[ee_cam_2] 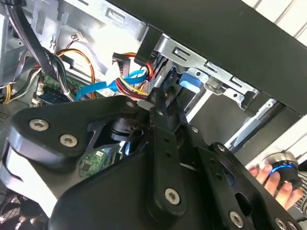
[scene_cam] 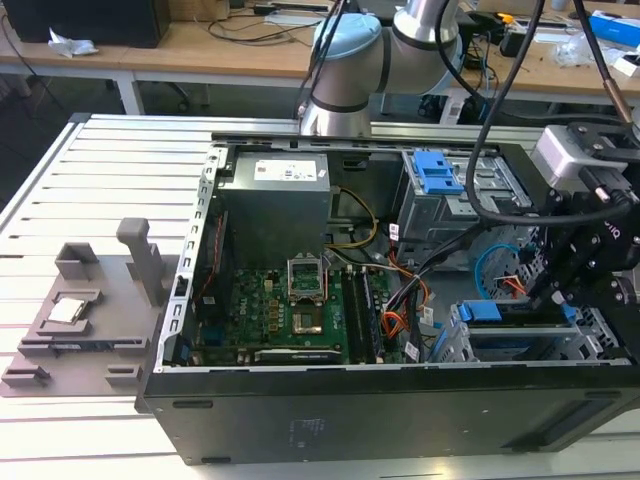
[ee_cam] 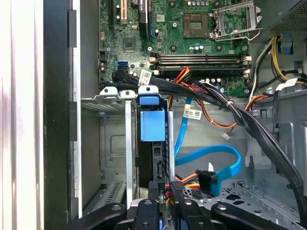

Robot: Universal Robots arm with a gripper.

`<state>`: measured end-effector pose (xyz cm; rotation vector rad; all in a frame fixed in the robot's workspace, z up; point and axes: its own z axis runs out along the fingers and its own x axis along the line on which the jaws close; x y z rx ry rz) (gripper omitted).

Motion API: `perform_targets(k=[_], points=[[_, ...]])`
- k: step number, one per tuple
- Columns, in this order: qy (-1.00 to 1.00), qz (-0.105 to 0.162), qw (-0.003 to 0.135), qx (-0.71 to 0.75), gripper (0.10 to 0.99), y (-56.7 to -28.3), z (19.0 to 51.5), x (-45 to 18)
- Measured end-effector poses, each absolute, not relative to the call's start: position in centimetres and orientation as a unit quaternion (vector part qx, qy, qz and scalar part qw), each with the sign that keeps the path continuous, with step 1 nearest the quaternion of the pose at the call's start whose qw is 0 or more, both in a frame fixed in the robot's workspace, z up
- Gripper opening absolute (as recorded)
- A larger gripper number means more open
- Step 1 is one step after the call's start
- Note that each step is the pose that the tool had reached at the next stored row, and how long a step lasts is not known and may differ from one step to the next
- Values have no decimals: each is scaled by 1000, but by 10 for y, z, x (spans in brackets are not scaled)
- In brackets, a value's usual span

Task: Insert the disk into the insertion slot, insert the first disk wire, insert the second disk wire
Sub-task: 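Insert the first disk wire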

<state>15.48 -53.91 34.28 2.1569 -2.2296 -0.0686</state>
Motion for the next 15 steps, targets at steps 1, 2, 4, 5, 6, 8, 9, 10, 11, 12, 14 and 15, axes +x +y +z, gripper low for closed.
perform_targets(k=[1, 2, 4, 5, 6, 8, 9, 10, 11, 12, 14, 15], points=[[-718, -22, 19, 695, 235, -539, 348, 155], [-718, -22, 19, 695, 235, -539, 354, 155], [-718, -22, 19, 695, 235, -539, 360, 155], [-718, -22, 19, 695, 235, -539, 363, 155], [-718, -22, 19, 695, 235, -538, 365, 155], [-718, -22, 19, 695, 224, -536, 371, 155], [-718, -22, 19, 695, 157, -535, 372, 155], [-718, -22, 19, 695, 106, -534, 374, 155], [-718, -22, 19, 695, 106, -534, 376, 155], [-718, -22, 19, 695, 106, -533, 377, 155], [-718, -22, 19, 695, 106, -533, 378, 155], [-718, -22, 19, 695, 106, -533, 378, 155]])
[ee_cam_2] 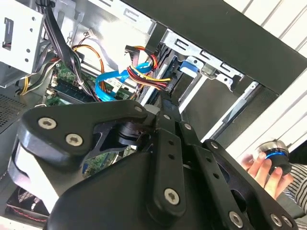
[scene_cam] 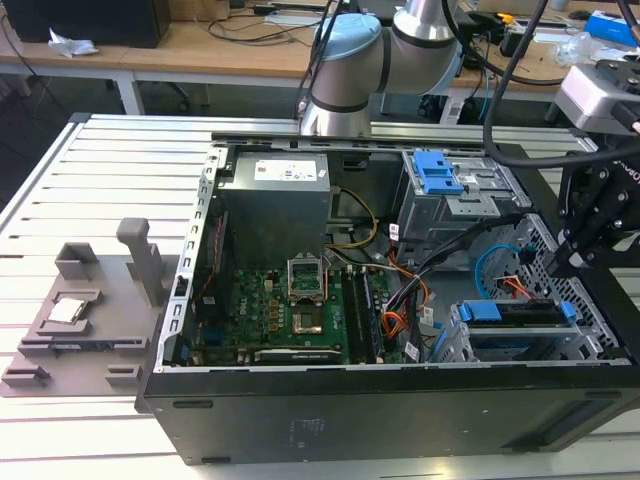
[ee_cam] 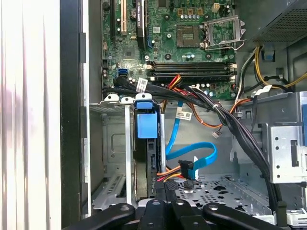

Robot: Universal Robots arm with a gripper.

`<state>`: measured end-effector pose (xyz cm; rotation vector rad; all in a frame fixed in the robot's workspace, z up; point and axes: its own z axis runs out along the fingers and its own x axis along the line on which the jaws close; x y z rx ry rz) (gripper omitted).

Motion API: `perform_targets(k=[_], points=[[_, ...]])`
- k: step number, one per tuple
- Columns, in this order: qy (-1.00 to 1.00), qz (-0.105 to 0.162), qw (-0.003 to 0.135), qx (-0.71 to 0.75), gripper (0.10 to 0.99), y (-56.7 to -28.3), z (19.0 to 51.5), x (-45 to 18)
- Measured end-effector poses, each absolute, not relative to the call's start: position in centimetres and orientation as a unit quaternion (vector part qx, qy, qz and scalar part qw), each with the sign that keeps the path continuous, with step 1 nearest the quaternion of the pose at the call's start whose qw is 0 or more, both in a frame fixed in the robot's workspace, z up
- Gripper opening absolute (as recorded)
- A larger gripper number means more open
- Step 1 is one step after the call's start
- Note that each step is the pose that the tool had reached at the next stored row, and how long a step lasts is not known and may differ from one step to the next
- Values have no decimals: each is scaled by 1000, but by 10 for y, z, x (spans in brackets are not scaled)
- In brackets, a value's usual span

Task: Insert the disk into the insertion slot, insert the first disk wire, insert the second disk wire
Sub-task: 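Insert the first disk wire, then insert the second disk wire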

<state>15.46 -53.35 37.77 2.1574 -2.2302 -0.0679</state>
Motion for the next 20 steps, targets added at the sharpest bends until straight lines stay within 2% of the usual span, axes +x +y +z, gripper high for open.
perform_targets(k=[14, 15, 17, 20], points=[[-718, -22, 19, 695, 106, -534, 379, 155], [-718, -22, 19, 695, 114, -533, 379, 155], [-718, -22, 19, 695, 239, -533, 379, 155], [-718, -22, 19, 695, 239, -530, 379, 155]])
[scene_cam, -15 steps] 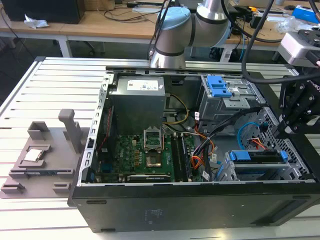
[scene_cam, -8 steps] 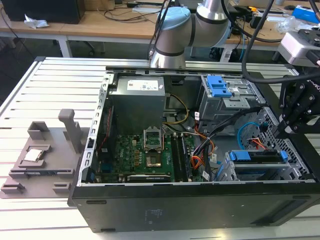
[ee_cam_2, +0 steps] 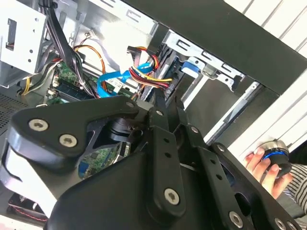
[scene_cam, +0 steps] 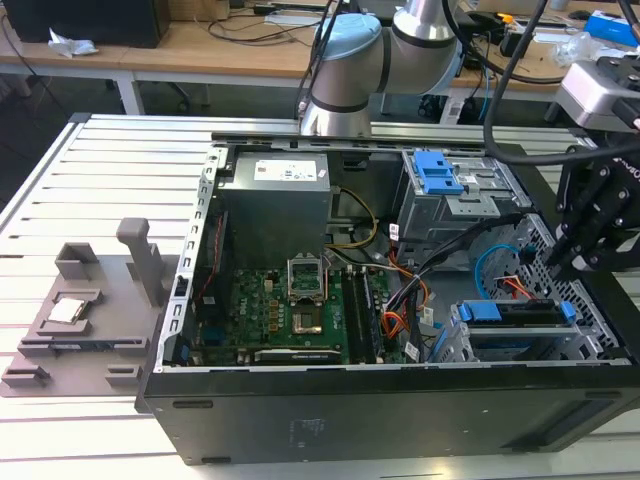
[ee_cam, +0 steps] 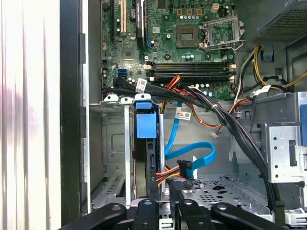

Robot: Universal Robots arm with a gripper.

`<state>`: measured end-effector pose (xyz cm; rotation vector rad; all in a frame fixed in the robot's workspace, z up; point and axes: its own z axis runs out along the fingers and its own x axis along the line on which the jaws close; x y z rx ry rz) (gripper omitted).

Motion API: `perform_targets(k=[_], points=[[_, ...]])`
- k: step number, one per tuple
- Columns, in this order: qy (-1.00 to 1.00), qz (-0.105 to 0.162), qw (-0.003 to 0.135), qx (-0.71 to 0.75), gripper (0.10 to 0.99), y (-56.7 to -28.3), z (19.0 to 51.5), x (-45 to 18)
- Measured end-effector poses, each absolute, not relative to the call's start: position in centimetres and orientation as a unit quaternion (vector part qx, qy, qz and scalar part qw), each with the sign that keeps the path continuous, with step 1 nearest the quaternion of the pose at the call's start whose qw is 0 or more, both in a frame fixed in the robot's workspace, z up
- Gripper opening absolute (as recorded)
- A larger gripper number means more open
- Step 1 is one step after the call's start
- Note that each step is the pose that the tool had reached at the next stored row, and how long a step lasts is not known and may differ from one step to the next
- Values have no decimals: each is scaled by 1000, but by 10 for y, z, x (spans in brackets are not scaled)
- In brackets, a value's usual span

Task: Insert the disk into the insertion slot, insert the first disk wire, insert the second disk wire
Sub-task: 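Insert the second disk wire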

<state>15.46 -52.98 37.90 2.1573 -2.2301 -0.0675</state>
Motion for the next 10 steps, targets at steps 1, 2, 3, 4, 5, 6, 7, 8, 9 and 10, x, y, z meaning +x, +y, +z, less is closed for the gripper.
perform_targets(k=[1, 2, 3, 4, 5, 6, 7, 8, 9, 10], points=[[-718, -22, 19, 695, 239, -528, 379, 155], [-718, -22, 19, 695, 239, -526, 379, 155], [-718, -22, 19, 695, 239, -524, 379, 155], [-718, -22, 19, 695, 239, -522, 379, 155], [-718, -22, 19, 695, 239, -520, 379, 155], [-718, -22, 19, 695, 239, -520, 379, 155], [-718, -22, 19, 696, 239, -519, 379, 154], [-717, -22, 19, 697, 239, -518, 378, 153], [-716, -22, 19, 698, 239, -517, 378, 153], [-714, -22, 19, 700, 239, -517, 378, 152]])
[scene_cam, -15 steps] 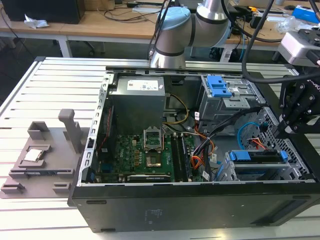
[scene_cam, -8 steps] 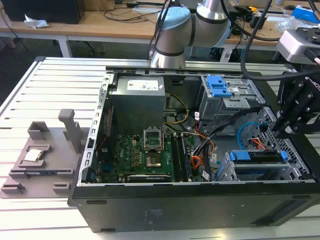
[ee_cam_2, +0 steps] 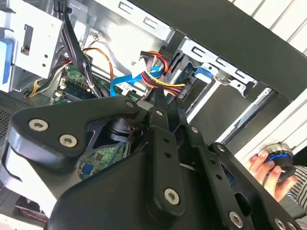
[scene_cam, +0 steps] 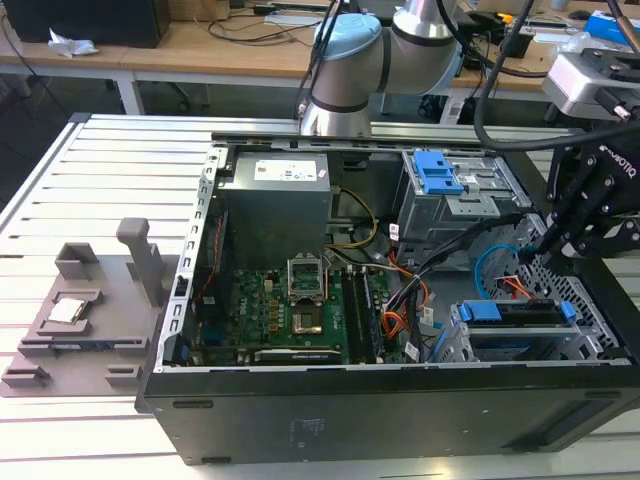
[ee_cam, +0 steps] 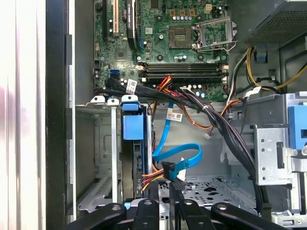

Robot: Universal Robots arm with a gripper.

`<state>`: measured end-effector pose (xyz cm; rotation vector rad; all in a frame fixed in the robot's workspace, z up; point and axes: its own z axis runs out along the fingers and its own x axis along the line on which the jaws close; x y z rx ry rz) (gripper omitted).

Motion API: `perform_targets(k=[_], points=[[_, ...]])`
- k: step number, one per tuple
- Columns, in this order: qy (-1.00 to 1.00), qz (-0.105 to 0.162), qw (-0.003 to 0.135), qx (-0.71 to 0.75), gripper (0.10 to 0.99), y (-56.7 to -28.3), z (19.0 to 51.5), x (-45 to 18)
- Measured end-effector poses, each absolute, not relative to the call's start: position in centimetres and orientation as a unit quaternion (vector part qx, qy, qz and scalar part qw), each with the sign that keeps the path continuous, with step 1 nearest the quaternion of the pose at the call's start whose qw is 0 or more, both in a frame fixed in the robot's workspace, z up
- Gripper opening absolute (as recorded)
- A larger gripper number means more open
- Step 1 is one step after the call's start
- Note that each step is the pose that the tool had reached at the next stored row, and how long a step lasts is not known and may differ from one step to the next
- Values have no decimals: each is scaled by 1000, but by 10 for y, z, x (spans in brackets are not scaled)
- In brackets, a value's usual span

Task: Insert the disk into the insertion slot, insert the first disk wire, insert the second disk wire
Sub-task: 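Insert the second disk wire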

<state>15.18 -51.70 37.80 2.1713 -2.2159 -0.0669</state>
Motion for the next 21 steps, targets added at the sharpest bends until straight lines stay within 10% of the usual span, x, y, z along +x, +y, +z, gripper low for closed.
perform_targets(k=[21], points=[[-673, -16, 25, 739, 239, -509, 377, 133]])
